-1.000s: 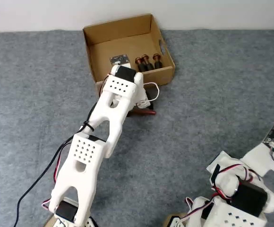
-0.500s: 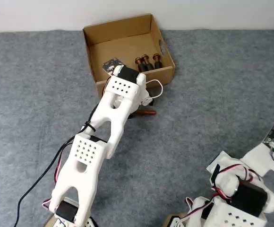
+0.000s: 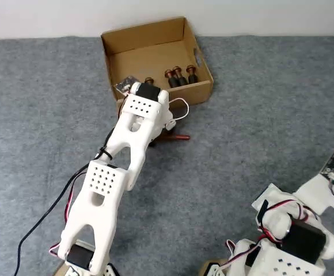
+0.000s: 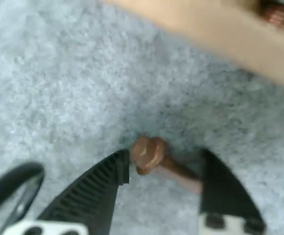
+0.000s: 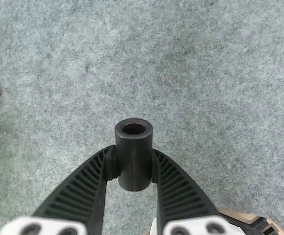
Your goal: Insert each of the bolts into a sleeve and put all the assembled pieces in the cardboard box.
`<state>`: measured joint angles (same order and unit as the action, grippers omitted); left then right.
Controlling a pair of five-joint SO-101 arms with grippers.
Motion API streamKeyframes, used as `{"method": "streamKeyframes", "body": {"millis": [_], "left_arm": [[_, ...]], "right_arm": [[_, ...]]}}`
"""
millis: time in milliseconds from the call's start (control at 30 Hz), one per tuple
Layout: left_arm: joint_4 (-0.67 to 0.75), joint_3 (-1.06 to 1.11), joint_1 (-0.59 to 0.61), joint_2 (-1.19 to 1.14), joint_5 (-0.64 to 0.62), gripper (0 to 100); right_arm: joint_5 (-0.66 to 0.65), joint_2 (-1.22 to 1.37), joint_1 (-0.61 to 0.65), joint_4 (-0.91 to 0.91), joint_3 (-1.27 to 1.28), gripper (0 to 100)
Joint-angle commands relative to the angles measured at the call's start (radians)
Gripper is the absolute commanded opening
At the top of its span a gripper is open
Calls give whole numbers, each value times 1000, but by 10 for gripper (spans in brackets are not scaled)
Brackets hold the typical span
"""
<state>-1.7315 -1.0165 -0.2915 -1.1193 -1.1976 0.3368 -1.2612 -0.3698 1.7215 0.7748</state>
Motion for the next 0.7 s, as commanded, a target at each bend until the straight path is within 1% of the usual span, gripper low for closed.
{"method": "streamKeyframes", "body": {"millis": [0, 100, 200, 300, 400, 533, 600, 667], "left_arm": [[-14, 7, 29, -5, -5, 101], [-14, 7, 34, -5, -3, 97], [-12, 7, 51, -5, 37, 97], [-8, 7, 92, -5, 83, 96], [-6, 7, 133, -5, 206, 97], [-23, 10, 132, -5, 433, 98], [-23, 12, 130, -3, 493, 98], [-23, 8, 130, -3, 520, 98]], "right_arm": [[5, 1, -8, -19, -8, 9], [5, 1, -8, -19, -8, 9], [5, 1, -8, -19, -8, 9], [5, 1, -8, -19, -8, 9], [5, 1, -7, -19, -8, 9], [5, 1, -7, -19, -8, 9], [5, 1, -7, -19, -8, 9], [5, 1, -7, -19, -8, 9]]}}
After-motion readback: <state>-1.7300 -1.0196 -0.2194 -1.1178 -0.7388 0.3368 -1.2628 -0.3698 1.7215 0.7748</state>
